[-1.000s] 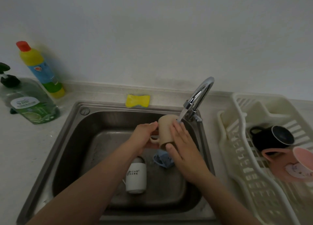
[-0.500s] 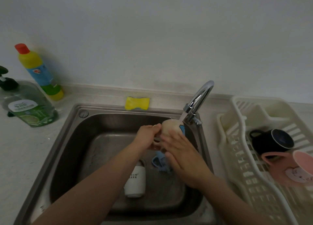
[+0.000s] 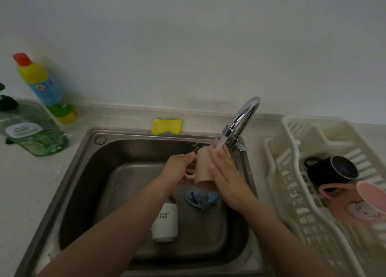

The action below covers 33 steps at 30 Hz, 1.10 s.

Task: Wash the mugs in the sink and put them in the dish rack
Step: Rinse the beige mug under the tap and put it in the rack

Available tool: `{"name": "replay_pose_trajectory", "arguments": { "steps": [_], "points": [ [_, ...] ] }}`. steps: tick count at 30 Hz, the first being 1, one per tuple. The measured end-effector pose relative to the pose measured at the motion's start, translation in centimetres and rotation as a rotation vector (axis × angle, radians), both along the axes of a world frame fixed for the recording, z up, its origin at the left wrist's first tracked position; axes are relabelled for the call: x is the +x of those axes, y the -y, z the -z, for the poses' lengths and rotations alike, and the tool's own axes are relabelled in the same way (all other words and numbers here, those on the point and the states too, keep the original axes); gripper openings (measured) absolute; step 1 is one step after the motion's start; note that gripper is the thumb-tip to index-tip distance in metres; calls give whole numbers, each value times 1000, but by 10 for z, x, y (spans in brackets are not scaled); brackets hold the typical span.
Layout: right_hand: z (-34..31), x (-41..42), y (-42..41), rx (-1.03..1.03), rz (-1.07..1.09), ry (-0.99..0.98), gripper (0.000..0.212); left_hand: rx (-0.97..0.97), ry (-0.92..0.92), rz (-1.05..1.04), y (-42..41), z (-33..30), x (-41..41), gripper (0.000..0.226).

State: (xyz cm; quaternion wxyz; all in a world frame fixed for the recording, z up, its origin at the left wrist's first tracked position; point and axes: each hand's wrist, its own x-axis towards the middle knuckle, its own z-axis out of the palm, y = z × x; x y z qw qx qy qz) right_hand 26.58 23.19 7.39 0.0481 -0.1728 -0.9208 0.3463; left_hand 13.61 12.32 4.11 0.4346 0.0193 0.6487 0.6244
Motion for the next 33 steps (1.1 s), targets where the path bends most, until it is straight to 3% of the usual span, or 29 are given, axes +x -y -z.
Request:
{"name": "replay_pose_trajectory", "arguments": {
  "steps": [5,9,13,18,22,24,27,31,33],
  "points": [
    [-3,26,38,-85,-96,-48,62,62,82,-71,16,-1,-13,26],
    [-13,1,28,-437,211,-6,70,6,52,-21,17,-2,-12,28],
    [-18,27,53,-278,-21,7,64,7,50,-45,24,-3,-17,32],
    [-20,-4,23,-77,50,26,60,8,-10,3,18,-6,-4,32],
    [-4,26,34,201,-180,44,73,-11,-44,17,12,-7,-1,33],
    [-3,22,14,200,-101,12,80,-15,-47,34,4,-10,4,30],
    [-14,18,0,174,84,28,65,-10,-61,71,-15,-14,13,25],
    [-9,44,21,289,-77,103,66,-25,-95,112,-28,-14,16,25],
    [-6,35,3,279,-30,111,73,-37,-75,88,-27,-14,17,27]
  ]
}}
